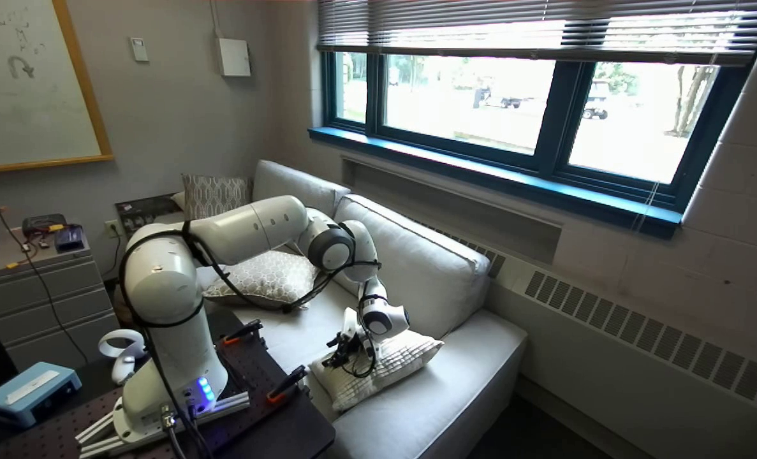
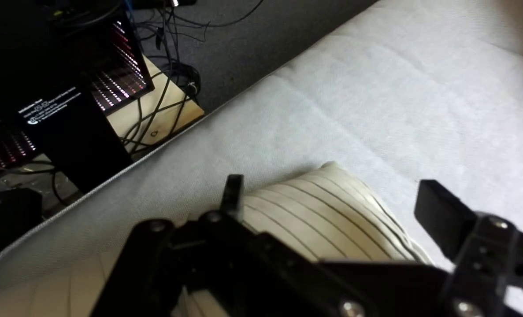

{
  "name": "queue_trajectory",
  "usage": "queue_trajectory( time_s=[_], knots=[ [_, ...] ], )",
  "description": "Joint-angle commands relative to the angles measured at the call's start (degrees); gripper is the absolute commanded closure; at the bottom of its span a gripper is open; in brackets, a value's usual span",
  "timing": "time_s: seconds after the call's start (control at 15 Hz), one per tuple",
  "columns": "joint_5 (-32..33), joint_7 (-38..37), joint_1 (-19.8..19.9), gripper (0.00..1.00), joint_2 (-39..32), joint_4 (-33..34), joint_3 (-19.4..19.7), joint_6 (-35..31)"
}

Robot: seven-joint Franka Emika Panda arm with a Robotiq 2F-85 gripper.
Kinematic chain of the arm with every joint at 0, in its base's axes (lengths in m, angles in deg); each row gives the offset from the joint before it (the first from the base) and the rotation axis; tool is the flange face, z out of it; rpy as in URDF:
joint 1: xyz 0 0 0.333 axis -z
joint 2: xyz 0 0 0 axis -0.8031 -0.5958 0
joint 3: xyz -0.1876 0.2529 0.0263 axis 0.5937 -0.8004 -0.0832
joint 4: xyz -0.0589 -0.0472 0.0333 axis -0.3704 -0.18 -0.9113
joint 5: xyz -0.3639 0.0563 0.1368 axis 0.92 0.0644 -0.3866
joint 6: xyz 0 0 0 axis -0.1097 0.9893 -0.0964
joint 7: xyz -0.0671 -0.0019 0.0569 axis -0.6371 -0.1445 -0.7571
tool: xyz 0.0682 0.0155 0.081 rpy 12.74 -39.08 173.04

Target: Move the pillows from the middle of the couch and set them against the armrest

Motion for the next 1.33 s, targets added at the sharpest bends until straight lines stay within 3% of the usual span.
queue_trajectory(
  time_s=[0.0, 0.2, 0.6, 0.87, 1.27],
  knots=[
    [-3.4, -0.4, 1.1, 0.00, 5.4, -2.7, -0.3, -1.0],
    [-5.3, 0.6, 0.4, 0.00, 12.3, -7.9, 0.3, -6.8],
    [-5.5, -0.8, -1.5, 0.00, 23.2, -19.3, 3.5, -25.3],
    [-3.9, -3.3, -2.9, 0.00, 26.0, -25.3, 6.5, -35.8],
    [-2.3, -5.1, -3.6, 0.00, 26.1, -28.7, 8.1, -42.1]
  ],
)
